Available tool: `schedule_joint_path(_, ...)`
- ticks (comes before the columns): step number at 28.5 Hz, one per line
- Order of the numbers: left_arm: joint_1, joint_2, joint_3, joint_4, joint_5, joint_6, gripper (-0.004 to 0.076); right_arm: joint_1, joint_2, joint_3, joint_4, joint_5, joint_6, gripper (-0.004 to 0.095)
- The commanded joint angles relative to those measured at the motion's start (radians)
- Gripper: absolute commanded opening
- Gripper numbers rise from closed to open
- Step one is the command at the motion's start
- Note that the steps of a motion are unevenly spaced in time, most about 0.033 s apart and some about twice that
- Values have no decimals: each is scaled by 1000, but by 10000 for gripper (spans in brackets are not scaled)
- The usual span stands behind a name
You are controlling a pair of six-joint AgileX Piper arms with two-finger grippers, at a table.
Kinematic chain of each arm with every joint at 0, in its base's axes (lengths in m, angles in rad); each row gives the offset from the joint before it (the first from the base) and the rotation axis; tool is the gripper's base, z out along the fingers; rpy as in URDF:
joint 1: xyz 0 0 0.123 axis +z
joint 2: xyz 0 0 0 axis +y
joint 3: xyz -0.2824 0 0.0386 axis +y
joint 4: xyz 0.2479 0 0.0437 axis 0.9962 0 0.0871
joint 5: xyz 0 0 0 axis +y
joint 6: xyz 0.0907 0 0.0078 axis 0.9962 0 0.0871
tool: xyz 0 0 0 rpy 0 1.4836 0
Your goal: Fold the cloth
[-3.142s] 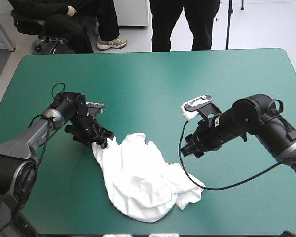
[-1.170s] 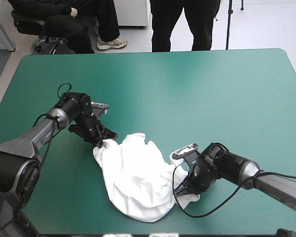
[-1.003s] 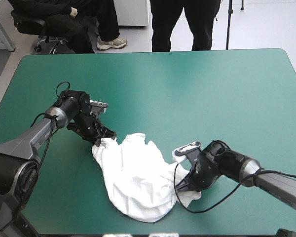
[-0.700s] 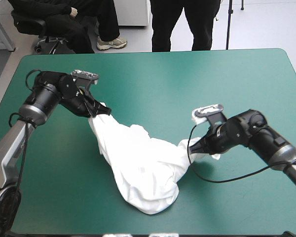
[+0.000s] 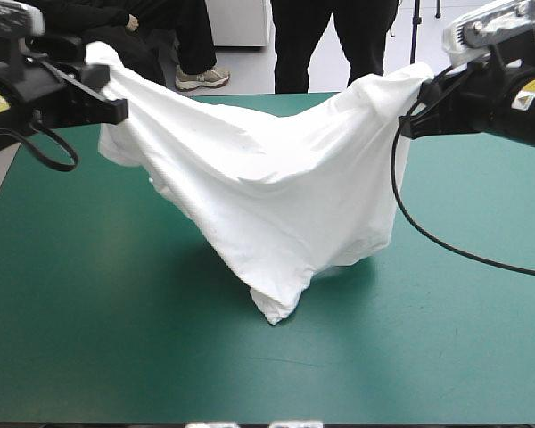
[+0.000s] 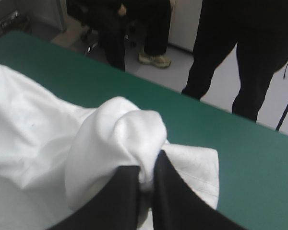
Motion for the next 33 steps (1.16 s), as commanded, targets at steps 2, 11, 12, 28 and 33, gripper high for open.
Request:
schedule_joint_path(2, -2, -39, -191, -55, -156, 13, -17, -6, -35, -216, 17, -100, -45, -17)
schedule_joint_path(11, -2, -39, -467, -227, -228, 114, -17, -6, -35, -481, 19, -134, -59, -17)
schedule_joint_path(12, -2, -40, -480, -227, -226, 114, -17, -6, -35, -487, 17, -132, -59, -17)
schedule_joint_path(28, -143, -227, 117, 207, 17, -57, -17, -2, -267, 170, -151, -19, 81, -17)
schedule_joint_path(33, -141, -188, 415, 265, -131, -138, -17, -2, -223, 439, -100, -149, 120, -17)
